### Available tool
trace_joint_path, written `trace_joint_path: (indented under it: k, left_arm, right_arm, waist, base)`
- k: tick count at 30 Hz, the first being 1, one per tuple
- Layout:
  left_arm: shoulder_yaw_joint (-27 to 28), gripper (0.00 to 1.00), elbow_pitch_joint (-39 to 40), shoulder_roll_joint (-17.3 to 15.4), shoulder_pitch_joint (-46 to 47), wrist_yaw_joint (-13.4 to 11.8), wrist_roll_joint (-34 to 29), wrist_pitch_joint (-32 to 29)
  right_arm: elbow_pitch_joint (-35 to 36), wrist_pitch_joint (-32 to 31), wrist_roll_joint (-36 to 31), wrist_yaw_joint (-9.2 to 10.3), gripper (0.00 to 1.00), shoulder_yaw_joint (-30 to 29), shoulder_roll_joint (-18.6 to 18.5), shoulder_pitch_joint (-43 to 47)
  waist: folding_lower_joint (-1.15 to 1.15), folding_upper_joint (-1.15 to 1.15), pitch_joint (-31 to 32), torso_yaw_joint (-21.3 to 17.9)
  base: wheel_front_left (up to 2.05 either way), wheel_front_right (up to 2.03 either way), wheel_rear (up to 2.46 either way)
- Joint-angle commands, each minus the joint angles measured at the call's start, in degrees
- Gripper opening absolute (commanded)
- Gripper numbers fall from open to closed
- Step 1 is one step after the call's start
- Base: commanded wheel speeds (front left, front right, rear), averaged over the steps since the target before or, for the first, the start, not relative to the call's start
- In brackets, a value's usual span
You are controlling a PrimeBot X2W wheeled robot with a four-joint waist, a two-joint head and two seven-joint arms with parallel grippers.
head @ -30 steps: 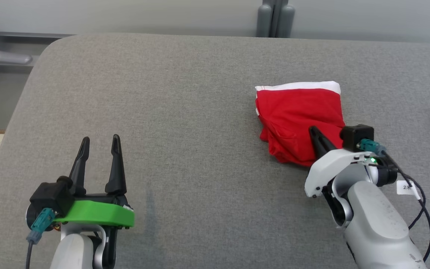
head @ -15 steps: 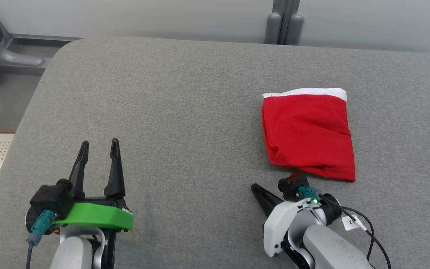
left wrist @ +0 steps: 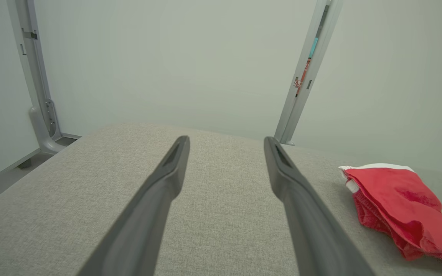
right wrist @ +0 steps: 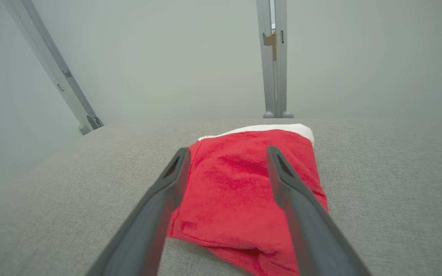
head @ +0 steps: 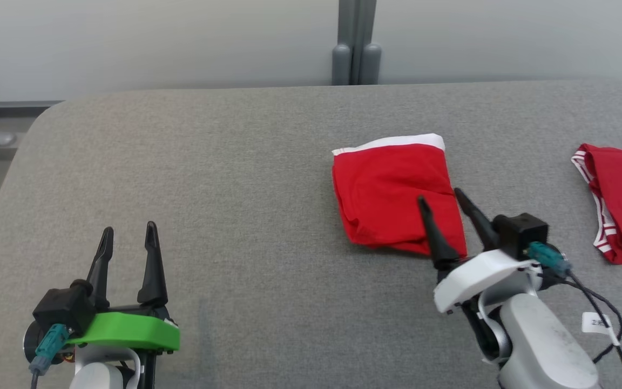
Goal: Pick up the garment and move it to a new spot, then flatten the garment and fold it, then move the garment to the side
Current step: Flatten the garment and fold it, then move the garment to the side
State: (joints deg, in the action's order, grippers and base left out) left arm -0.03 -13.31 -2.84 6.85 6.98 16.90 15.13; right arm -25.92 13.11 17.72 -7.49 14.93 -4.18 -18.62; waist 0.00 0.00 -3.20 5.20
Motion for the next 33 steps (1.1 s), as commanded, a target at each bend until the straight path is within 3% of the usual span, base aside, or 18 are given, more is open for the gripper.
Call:
trace_joint_path:
  k: [1,4,10,17,33]
  left_arm:
    - [0.5,1.00,0.1,-0.1,-1.1,-0.3,-0.5,0.0]
    - [1.4,1.00,0.6,-0.2,-1.8,-0.4,-0.8,0.0]
    - [2.6,1.00,0.1,-0.2,-3.1,-0.5,-1.3,0.0]
    - [2.0,1.00,-1.4,-0.2,-4.1,-0.3,-1.9,0.0]
    - [1.4,1.00,-5.0,-1.4,-2.9,-0.1,-1.1,0.0]
  right_arm:
    - [2.6,-0.9,-1.6,0.02,1.00,-3.3,0.0,2.0]
    - [10.2,-4.8,-6.1,0.02,1.00,-10.7,-0.2,5.1]
    - [16.9,-11.6,-10.0,0.02,1.00,-16.9,-2.4,7.9]
    - [15.0,-12.1,-9.0,0.02,1.00,-17.2,-4.8,8.5]
    - [11.8,-12.4,-7.1,0.02,1.00,-15.1,-4.9,9.8]
  waist:
    - [0.00,0.00,1.5,-2.7]
    - [0.00,0.00,1.8,-4.8]
    - [0.00,0.00,2.9,-6.7]
    - [0.00,0.00,3.9,-6.9]
    - [0.00,0.00,4.6,-6.3]
  base:
    - [0.00,0.00,0.00]
    - [0.00,0.00,0.00]
    - [0.00,0.00,0.00]
    - [0.00,0.00,0.00]
    - [0.00,0.00,0.00]
